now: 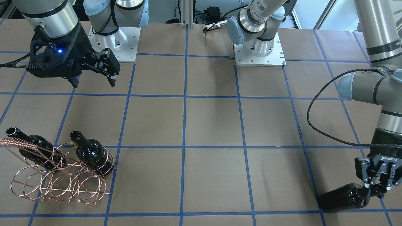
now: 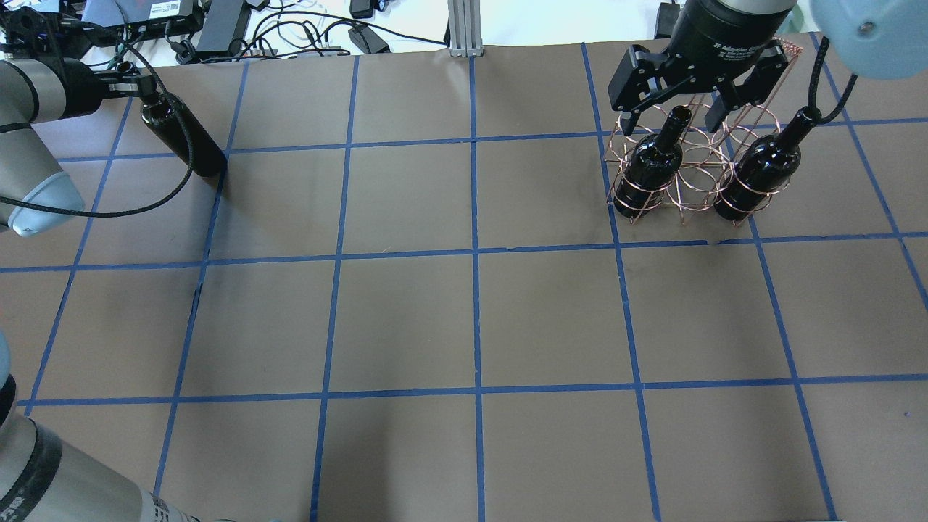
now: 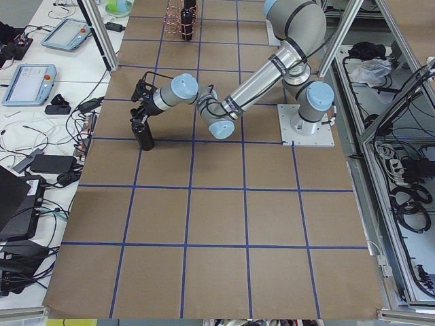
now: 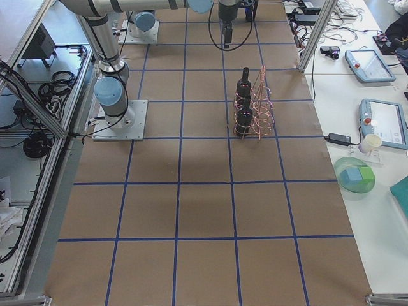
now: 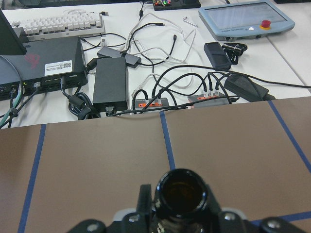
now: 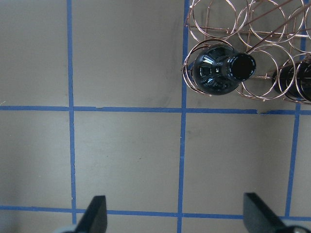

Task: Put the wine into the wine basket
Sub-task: 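Lift the dark bottle with the left gripper and carry it toward the table center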

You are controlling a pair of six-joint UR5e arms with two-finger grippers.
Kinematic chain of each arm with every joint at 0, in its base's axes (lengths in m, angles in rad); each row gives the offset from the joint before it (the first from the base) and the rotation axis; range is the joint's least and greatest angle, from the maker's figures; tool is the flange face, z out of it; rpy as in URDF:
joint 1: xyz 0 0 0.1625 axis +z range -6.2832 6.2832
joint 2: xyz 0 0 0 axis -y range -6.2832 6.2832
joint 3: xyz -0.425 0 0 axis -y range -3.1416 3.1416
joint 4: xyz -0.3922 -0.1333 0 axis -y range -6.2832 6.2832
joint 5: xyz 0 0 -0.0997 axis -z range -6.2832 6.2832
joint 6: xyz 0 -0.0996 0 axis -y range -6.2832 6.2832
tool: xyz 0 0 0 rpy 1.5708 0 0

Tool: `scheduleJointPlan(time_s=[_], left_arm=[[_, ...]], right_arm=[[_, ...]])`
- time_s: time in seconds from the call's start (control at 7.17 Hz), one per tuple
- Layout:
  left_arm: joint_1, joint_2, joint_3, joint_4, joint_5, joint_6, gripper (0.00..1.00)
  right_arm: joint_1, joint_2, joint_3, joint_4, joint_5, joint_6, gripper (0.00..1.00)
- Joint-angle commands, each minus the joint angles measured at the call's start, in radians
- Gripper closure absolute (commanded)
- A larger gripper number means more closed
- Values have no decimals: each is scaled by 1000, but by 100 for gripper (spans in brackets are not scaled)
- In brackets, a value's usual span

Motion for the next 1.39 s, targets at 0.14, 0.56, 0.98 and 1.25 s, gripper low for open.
scheduleJointPlan(time_s=[0.14,0.56,0.98,1.25], left_arm=[[0,5,6,-1,-53,-2,70],[-40,67,0,-20,0,-19,80],[-332,240,-117,-55,399,-225,80],[-573,297,-102,-238,608,-461,80]], right_arm=[[-1,0,-1,-2,-10,0,0],[-1,0,1,0,-10,0,0],[-1,0,-1,-5,-9,2,0],[-1,-1,0,-3,-10,0,0]])
